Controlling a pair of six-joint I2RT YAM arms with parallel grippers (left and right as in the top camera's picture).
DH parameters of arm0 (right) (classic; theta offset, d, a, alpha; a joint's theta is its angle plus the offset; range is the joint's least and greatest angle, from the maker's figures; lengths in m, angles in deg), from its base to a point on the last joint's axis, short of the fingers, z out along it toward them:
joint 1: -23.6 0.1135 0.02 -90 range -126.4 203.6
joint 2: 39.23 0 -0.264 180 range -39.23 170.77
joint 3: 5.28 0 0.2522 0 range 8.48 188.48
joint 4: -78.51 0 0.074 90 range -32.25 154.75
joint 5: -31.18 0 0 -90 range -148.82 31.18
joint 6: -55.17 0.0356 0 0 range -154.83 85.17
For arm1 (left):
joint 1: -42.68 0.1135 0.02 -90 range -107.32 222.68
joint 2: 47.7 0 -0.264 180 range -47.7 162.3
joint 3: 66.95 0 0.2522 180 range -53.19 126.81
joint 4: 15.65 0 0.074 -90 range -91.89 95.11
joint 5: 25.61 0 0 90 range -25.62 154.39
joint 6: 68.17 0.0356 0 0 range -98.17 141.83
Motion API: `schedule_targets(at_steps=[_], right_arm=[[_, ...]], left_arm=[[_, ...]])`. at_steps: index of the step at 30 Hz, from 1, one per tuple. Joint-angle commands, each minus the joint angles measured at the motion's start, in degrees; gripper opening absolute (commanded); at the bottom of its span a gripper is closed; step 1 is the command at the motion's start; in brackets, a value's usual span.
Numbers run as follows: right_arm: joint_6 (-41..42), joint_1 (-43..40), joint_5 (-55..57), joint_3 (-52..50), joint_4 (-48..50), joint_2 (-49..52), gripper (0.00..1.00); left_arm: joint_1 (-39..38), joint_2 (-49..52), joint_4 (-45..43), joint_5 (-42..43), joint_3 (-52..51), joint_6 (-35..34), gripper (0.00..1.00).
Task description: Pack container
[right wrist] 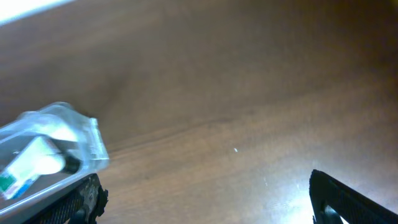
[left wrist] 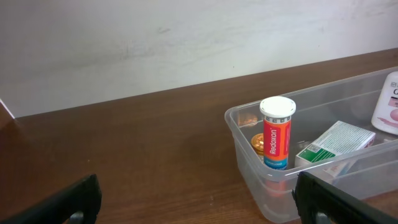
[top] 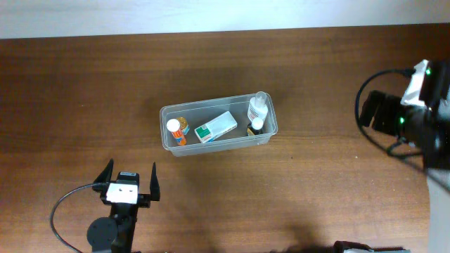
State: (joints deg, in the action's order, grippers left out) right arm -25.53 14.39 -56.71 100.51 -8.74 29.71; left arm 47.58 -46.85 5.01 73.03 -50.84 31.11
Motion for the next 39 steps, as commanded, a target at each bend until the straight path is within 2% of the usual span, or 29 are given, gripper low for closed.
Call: schedule_targets(at_steps=[1, 11, 16, 25, 31, 39], right_arm=[[0.7, 2.6, -0.1, 0.8, -0.1, -8.2, 0.98], [0.6, 4.0, 0.1, 0.8, -0.2, -27.3, 0.99], [0.7, 4.0, 0.1, -5.0, 7.8, -33.5, 0.98], [0.7, 4.0, -3.7, -39.5, 44.5, -50.7, 0.98], [0.7, 4.0, -7.7, -61.1, 63.7, -59.8, 0.99], [0.7, 4.0, -7.5, -78.8, 76.1, -67.8, 0.98]], left_arm=[[0.3, -0.5, -0.2, 0.6, -0.5, 0.7, 0.99], [0.3, -0.5, -0.2, 0.6, -0.5, 0.7, 0.99], [0.3, -0.5, -0.2, 0.6, -0.5, 0.7, 0.99], [0.3, -0.5, -0.2, 0.6, -0.5, 0.7, 0.99], [0.3, -0.5, -0.2, 0.6, -0.5, 0.7, 0.99], [0.3, -0.5, -0.2, 0.6, -0.5, 0.7, 0.99]])
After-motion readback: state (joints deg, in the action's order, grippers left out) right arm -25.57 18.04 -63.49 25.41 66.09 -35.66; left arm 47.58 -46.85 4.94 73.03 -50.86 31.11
